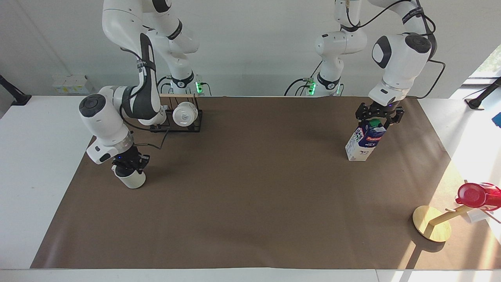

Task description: Place cup and milk on table

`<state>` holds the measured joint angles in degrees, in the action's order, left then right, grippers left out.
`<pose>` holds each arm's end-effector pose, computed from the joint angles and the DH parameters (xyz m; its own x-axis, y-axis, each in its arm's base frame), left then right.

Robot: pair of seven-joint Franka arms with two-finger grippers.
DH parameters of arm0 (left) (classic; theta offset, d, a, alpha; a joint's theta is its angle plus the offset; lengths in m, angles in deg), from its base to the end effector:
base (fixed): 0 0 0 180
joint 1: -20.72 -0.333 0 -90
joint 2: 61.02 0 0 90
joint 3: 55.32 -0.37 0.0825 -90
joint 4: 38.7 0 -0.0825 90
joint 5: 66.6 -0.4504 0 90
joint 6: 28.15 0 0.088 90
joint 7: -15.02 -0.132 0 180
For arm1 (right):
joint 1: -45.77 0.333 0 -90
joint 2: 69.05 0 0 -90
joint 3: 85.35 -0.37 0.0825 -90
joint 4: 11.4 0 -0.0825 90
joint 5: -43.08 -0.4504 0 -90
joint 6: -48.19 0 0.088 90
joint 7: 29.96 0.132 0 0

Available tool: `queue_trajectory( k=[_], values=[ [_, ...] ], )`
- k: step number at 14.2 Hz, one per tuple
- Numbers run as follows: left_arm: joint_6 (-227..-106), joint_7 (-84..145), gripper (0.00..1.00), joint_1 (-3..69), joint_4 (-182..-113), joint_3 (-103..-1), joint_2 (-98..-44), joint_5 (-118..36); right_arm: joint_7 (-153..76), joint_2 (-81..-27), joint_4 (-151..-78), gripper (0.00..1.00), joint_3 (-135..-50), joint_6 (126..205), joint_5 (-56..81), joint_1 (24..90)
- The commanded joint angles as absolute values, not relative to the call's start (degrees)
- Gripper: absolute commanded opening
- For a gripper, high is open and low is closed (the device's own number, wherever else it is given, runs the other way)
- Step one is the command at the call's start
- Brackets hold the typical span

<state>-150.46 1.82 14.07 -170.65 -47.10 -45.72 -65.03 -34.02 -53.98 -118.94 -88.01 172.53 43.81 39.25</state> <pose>0.5222 -0.0182 0.4592 0.9667 -0.2393 0.0907 -0.2370 -0.9709 -0.0349 0.6899 -0.0488 0.3665 0.9995 0.0087 0.0305 0.0087 -1.0000 0.0008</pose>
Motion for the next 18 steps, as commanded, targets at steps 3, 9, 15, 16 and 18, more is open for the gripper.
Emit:
queue_trajectory(
  k=[3,9,15,16,18],
  values=[
    [-151.29,0.61,0.60,13.34,-171.68,-46.70,-44.41,-64.14,-20.41,-55.77,-114.15,0.00,-88.33,165.52,46.32,48.91],
    [-146.56,1.66,0.47,13.43,-163.44,-46.70,-47.12,-64.14,-6.07,-54.81,-109.06,0.00,-88.42,163.33,48.44,62.71],
    [-141.27,7.80,0.47,14.47,-157.35,-46.09,-49.24,-64.14,9.57,-44.89,-97.99,0.00,-88.69,159.81,48.44,74.94],
    [-140.92,9.38,0.47,15.52,-156.74,-46.17,-49.24,-64.14,11.51,-43.31,-96.93,0.00,-88.60,159.81,48.53,76.60],
    [-140.22,11.59,0.47,16.24,-156.30,-46.18,-49.24,-64.14,13.27,-41.46,-95.69,0.00,-88.60,160.33,48.53,78.46]
  ],
)
